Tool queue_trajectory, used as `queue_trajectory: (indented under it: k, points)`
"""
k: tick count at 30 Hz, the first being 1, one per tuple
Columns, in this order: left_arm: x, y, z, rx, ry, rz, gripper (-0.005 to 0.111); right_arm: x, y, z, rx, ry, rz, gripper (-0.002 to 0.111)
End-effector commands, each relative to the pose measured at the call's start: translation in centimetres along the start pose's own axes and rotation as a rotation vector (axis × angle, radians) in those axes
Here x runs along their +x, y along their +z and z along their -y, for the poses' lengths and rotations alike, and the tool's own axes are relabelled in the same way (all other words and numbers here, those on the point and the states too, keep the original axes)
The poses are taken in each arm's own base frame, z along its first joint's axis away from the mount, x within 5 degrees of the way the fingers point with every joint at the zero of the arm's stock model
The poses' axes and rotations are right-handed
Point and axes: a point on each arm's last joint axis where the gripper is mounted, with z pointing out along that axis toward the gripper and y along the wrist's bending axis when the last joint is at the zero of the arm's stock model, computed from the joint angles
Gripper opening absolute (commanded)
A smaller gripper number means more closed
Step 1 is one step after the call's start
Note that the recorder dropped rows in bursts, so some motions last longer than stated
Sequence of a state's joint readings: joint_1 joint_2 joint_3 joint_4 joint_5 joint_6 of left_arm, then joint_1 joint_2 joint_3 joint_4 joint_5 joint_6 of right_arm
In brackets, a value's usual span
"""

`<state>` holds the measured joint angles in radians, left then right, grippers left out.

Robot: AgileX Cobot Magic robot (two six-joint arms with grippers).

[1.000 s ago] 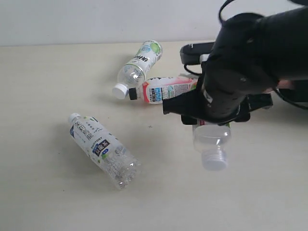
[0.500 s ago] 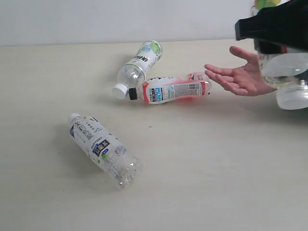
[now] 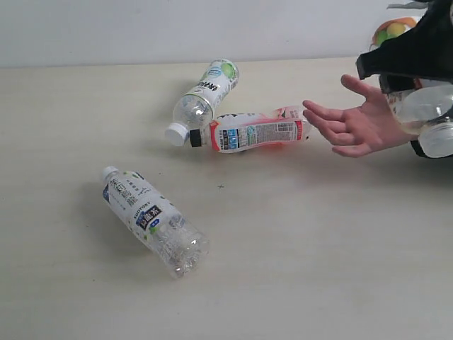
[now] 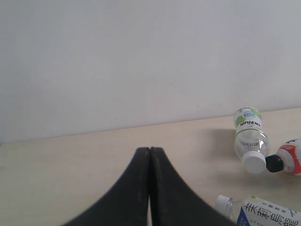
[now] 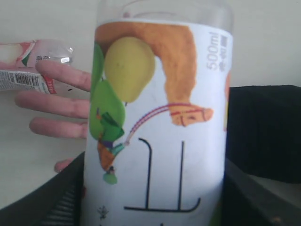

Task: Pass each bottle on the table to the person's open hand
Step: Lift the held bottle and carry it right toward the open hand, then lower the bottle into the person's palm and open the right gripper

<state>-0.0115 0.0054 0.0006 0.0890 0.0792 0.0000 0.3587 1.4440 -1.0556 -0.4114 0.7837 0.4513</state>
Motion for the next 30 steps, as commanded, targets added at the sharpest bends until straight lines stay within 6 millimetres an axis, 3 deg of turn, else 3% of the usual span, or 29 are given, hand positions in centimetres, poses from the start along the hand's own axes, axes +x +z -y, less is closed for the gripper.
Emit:
queue_trajectory:
  k: [1,11,25,30]
  points:
    - [-0.1,0.0,0.0,-0.002,0.0,0.01,0.0,-0.5,2.6,-1.1,-0.041,-0.036,-0.002,0.0]
    - [-0.1,0.0,0.0,-0.002,0.0,0.01,0.0,0.7,8.3,-2.6,-0.026,-0.073,-0.138,0.0]
    - [-0.1,0.0,0.0,-0.002,0.0,0.01,0.0,1.0,9.2,-2.7,-0.014,-0.059,-0.167,0.001]
    - [-0.1,0.0,0.0,-0.002,0.0,0.01,0.0,1.0,9.2,-2.7,-0.013,-0.059,-0.169,0.024]
